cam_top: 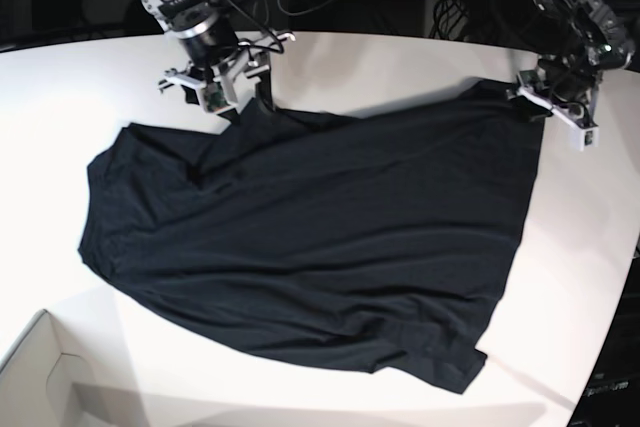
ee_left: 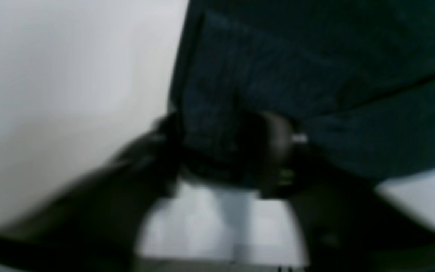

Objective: Layout the t-shirt on the table in an organized manner, then fold the t-shirt properly
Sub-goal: 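Lift the held collar edge and drag it away from the hem with both grippers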

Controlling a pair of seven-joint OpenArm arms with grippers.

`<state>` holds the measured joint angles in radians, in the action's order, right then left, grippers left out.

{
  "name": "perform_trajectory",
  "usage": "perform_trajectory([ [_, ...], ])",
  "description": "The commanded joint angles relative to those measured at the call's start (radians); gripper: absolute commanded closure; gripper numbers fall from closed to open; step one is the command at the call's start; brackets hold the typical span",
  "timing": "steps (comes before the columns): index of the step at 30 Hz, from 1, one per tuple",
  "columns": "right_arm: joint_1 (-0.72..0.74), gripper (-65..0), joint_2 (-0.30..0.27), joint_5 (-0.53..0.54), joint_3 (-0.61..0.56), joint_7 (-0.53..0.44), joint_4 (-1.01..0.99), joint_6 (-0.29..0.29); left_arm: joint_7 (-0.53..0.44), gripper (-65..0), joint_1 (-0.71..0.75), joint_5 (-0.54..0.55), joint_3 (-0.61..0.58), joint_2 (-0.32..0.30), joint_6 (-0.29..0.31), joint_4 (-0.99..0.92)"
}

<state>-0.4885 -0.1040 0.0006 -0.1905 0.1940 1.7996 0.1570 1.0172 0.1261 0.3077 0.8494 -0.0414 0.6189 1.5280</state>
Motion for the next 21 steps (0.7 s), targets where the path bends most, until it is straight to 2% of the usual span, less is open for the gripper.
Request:
perform_trajectory([
  [1,0.003,-29.4,-0.001,0.003,0.001,-0.018,-0.005,-0.001,0.012,-14.1,-0.015,-0.003,0.000,-0.005,0.003,-0.002],
  [4,0.037,-29.5,-0.001,0.005,0.004,-0.018,-0.060,-0.004,0.015,0.0,-0.046,-0.008,-0.002,-0.010,0.003,-0.045],
  [13,0.075,-29.5,0.000,0.005,0.007,-0.017,-0.140,-0.006,0.015,-0.2,-0.046,-0.002,-0.038,-0.007,0.003,0.010],
  [18,0.112,-29.0,0.025,0.005,0.007,-0.017,-0.217,-0.006,0.016,-0.2,-0.046,-0.002,-0.042,-0.007,0.003,0.067],
  [21,0.106,-23.6,0.025,0.005,0.006,-0.017,-0.218,-0.004,0.016,-0.2,-0.046,-0.002,-0.037,-0.015,0.003,0.088],
])
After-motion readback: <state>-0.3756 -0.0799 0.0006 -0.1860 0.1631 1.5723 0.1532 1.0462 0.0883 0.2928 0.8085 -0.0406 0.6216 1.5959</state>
